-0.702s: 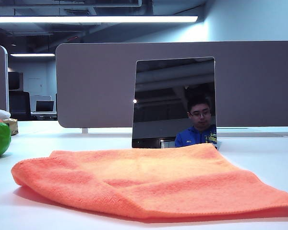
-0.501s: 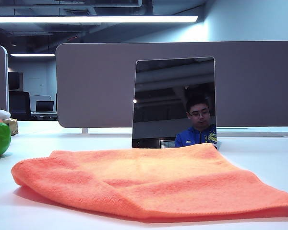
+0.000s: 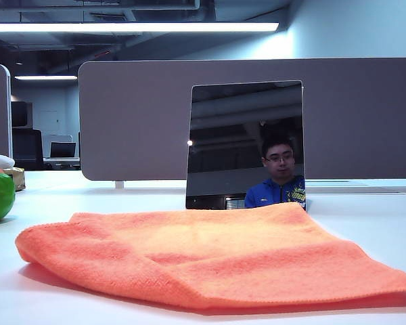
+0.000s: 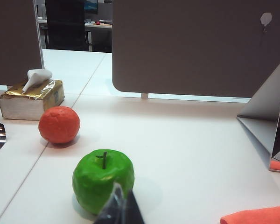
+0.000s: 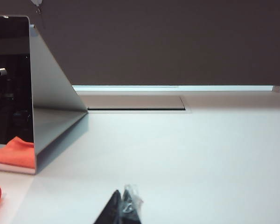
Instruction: Pick up the cloth from the table and use it to cover the mirror.
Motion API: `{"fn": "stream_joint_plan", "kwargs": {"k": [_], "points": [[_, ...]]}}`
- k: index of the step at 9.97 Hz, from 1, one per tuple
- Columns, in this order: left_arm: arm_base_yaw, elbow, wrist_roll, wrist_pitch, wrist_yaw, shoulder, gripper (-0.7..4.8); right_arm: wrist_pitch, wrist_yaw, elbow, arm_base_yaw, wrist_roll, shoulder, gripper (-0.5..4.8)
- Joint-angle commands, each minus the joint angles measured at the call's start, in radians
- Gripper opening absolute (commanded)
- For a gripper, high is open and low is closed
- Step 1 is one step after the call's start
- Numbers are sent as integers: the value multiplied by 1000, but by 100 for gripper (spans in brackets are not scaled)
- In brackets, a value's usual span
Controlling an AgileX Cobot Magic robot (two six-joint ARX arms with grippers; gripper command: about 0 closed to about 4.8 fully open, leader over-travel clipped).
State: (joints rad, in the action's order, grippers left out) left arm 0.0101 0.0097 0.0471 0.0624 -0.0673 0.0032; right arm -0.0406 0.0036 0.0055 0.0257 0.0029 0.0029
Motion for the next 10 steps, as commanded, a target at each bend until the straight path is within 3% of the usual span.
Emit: {"fn": "stream_joint_plan", "kwargs": {"k": [1, 7, 8, 9, 10], "points": [[-2, 16, 127, 41, -39, 0, -5, -38, -6, 64, -1, 24, 0, -5], [-2, 93, 125, -58, -53, 2, -5, 129, -40, 198, -1, -49, 26, -6], [-3, 206, 77, -231, -166, 90, -5, 281, -198, 410, -2, -60, 185, -6], [-3, 237, 46, -287, -218, 142, -5, 352, -299, 490, -2, -60, 269, -5], [-3, 256, 31, -317, -341, 219, -5, 447, -448, 588, -17, -60, 412, -5]]}}
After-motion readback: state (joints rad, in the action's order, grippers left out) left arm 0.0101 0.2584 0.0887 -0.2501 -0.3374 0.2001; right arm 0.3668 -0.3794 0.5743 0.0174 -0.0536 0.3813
